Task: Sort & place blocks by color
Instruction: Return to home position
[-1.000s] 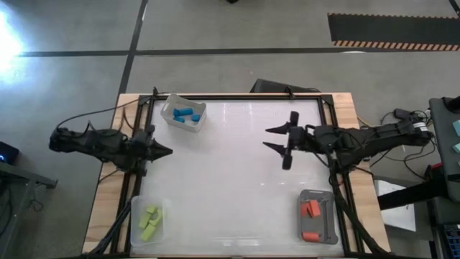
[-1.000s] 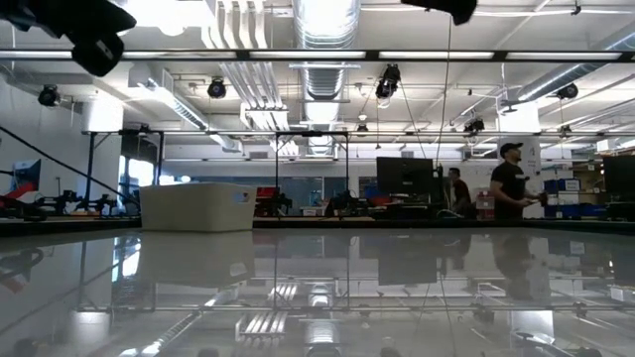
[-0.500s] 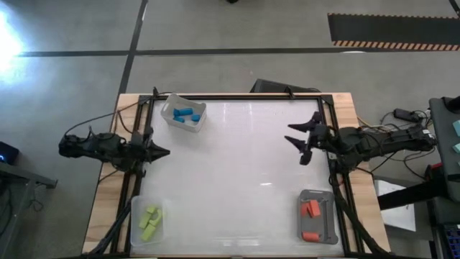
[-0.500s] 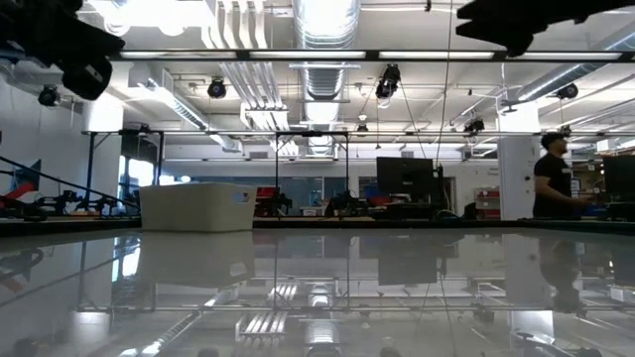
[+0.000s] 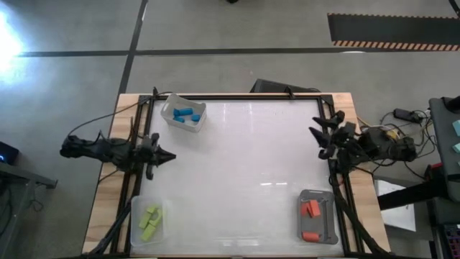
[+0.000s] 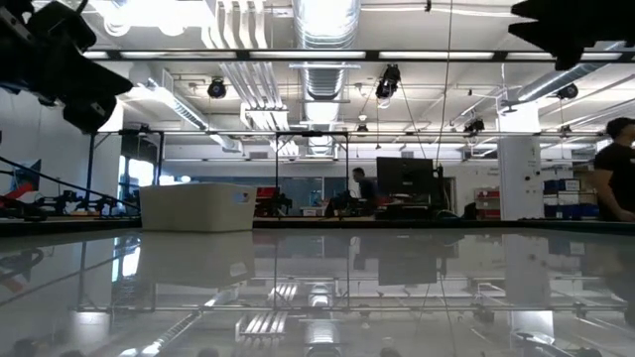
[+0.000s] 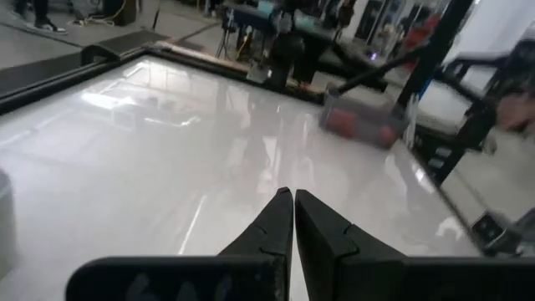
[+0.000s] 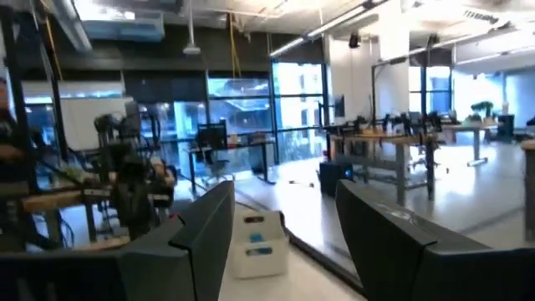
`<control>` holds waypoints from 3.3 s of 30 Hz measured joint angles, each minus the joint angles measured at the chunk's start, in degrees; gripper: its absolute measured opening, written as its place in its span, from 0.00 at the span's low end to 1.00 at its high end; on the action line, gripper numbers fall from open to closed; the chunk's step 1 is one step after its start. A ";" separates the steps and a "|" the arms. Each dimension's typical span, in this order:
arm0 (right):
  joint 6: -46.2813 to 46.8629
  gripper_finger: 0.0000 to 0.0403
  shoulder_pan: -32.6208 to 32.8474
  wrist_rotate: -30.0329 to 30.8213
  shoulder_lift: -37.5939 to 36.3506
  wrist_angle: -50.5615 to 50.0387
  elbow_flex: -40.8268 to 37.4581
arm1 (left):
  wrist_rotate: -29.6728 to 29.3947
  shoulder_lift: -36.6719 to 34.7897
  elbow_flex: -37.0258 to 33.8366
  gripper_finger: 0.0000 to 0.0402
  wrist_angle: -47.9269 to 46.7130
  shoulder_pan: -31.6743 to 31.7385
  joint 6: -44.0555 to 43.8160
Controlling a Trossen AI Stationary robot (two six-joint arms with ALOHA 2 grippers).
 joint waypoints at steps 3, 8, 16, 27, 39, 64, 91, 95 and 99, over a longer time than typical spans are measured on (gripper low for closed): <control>1.15 0.50 -0.02 0.00 -4.77 0.09 -4.40 | 0.00 0.00 -1.85 0.00 3.48 -0.01 -0.74; 3.72 0.50 -0.33 1.64 -3.27 5.65 -11.14 | -0.15 -0.06 -4.77 0.00 7.51 0.04 -0.66; 12.02 0.50 -0.35 4.04 -3.28 5.80 -15.39 | -0.09 3.77 -6.35 0.00 8.09 0.04 -0.51; 24.43 0.50 -0.35 3.98 -3.19 5.11 -15.39 | -0.10 8.28 -6.48 0.00 8.33 0.04 -0.52; 24.43 0.50 -0.35 3.98 -3.19 5.07 -15.39 | -0.09 12.23 -6.52 0.00 8.29 0.04 -0.54; 24.43 0.50 -0.35 3.97 -3.17 5.03 -15.41 | -0.09 17.65 -6.61 0.00 8.27 0.04 -0.54; 24.42 0.50 -0.35 3.96 -3.17 5.04 -15.44 | 0.01 19.58 -6.61 0.00 9.19 0.02 -0.54; 24.41 0.50 -0.35 3.96 -3.17 5.03 -15.44 | 0.01 19.58 -6.61 0.00 9.21 0.02 -0.54; 24.42 0.50 -0.35 3.96 -3.17 5.03 -15.44 | -0.01 19.58 -6.59 0.00 9.23 0.02 -0.54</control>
